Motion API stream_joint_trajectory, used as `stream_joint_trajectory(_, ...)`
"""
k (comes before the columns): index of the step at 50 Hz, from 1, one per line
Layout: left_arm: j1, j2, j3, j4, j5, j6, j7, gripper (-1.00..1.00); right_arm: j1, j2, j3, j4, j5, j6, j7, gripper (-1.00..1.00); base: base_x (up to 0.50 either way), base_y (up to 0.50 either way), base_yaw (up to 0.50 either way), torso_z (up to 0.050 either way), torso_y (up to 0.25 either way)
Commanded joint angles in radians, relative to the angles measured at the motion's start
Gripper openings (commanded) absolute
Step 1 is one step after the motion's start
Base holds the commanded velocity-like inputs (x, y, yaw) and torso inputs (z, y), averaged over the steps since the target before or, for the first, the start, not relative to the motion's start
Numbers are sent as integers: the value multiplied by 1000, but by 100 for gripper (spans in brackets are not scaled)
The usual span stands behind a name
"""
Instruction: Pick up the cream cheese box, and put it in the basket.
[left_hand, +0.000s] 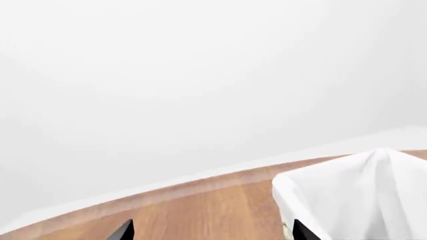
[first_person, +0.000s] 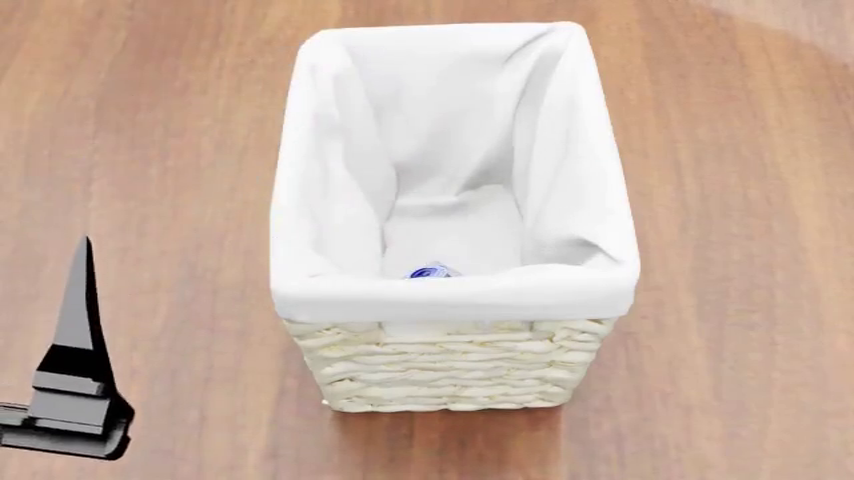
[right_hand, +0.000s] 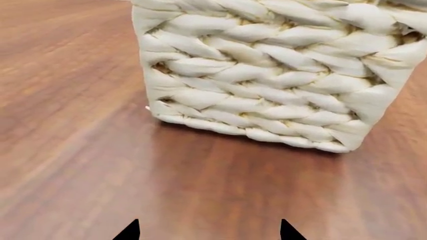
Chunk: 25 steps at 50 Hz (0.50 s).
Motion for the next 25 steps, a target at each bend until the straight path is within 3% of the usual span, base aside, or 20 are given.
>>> stream_joint_trajectory(1,43,-3,33,-11,40,62,-21,100,0,1,-8,5,-2,-5,4,100,0,0,0,0,0)
stream_joint_trajectory(25,23,5,44,-9,38,57,-19,100,4,4,-18,8,-2,-8,12,100,0,0,0,0,0)
